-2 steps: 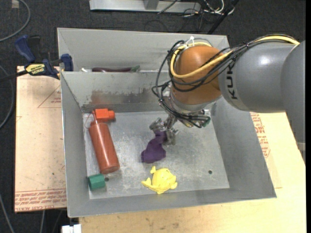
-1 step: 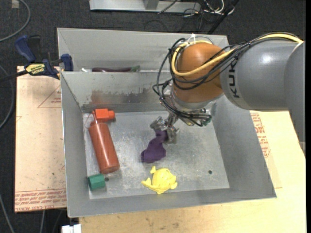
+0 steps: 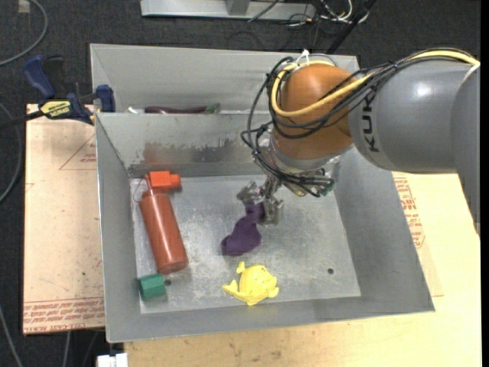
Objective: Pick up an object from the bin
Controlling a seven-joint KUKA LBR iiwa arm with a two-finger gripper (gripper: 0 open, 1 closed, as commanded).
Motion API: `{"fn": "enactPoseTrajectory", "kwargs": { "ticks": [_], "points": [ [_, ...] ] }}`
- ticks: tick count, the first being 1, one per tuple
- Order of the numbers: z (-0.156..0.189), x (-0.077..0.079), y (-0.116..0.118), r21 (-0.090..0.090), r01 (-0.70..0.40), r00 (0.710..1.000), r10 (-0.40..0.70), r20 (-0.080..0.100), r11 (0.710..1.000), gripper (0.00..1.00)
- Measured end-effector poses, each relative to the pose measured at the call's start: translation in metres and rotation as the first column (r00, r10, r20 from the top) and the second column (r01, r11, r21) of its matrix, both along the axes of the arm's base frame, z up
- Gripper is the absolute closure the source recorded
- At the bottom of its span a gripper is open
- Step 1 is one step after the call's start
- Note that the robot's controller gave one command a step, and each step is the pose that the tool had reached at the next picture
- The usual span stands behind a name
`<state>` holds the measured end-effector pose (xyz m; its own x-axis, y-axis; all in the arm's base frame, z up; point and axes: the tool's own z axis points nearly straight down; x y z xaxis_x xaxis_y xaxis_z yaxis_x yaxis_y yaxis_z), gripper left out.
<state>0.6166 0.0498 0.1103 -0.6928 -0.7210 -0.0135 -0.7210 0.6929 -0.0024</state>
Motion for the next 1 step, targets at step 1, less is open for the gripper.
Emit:
{"fn": "enactPoseTrajectory", "kwargs": {
  "ticks": [1],
  "points": [
    [0.0066, 0.0001, 0.0001, 0.0, 0.0, 1.0, 0.0, 0.001, 1.0, 1.0]
  ]
}}
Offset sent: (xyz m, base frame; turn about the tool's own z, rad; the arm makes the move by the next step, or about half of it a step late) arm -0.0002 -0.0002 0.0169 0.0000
